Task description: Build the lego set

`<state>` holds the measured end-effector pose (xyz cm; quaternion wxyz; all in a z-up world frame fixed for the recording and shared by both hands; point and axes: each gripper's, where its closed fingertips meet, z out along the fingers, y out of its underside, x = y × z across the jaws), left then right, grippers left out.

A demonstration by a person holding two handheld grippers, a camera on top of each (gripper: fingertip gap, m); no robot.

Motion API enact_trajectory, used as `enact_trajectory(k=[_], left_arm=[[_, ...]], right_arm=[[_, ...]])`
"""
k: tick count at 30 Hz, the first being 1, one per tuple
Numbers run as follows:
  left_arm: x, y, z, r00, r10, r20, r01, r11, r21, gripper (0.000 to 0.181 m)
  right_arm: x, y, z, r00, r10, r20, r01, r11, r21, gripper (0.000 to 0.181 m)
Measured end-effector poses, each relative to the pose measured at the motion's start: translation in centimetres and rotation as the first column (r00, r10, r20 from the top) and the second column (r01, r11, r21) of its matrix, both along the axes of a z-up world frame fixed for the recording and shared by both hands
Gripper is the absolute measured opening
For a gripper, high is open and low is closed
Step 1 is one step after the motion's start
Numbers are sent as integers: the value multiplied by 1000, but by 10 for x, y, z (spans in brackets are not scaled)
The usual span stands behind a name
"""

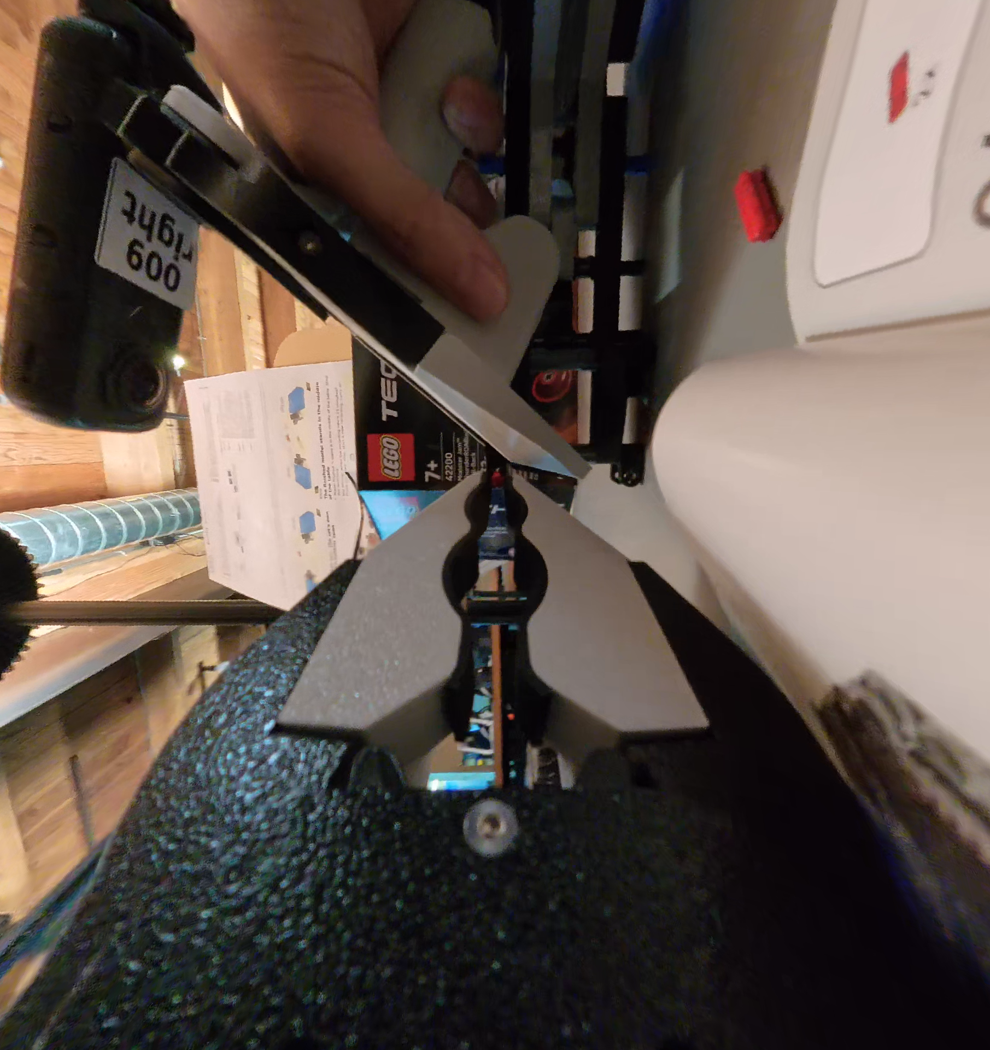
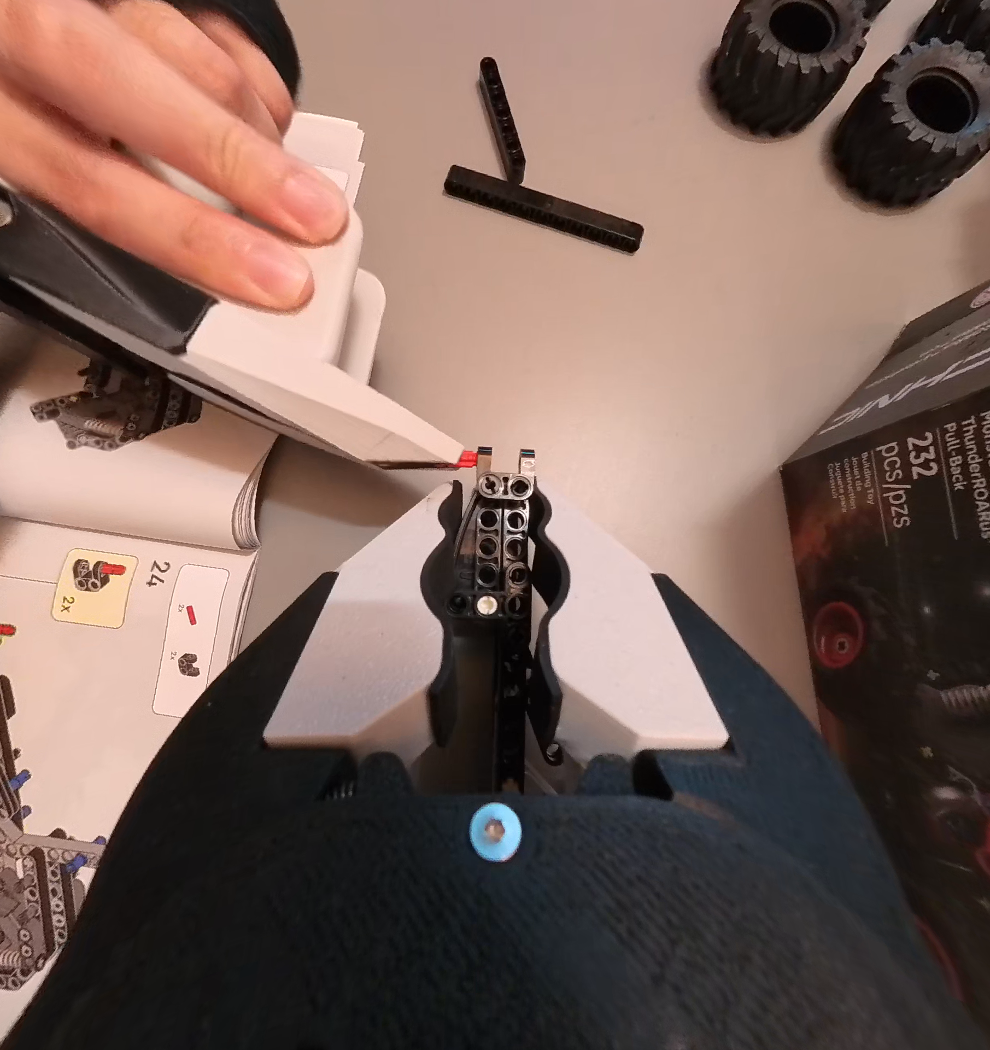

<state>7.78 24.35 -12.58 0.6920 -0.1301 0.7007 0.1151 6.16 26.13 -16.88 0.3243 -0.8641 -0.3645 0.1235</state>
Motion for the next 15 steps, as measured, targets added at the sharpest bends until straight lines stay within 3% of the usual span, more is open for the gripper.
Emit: enact_trajectory(k=[3, 5, 6, 7, 9, 13, 14, 15], left_arm=[[-6, -1, -5, 999, -46, -25, 39, 974, -224, 14], [-13, -4, 0, 996, -94, -9, 81, 900, -428, 17], [-16, -4, 1, 994, -113, -7, 90, 832, -548, 15], [-19, -4, -1, 991, -131, -23, 81, 727, -681, 10], [-21, -6, -11, 981, -171, -89, -4, 443, -897, 9], [-22, -12, -6, 969, -232, -88, -92, -5, -996, 24], [-22, -11, -2, 972, -221, -76, -94, -69, -993, 23], [-22, -6, 0, 979, -190, -79, -95, -76, -993, 12]], right_arm=[[1, 1, 0, 1000, -12, 10, 12, 1000, 14, 20], [0, 0, 2, 1000, 9, 5, -9, 1000, 27, 20], [0, -1, 2, 1000, 18, 5, -19, 999, 32, 20], [-1, -2, 2, 999, 33, 9, -33, 999, 36, 20], [-3, -3, 1, 998, 54, 27, -55, 998, 43, 20], [-3, -1, 1, 998, 35, 53, -38, 998, 59, 20], [-3, 0, 1, 998, 16, 56, -20, 998, 67, 20], [-2, 1, 1, 998, -6, 58, 1, 997, 75, 20]])
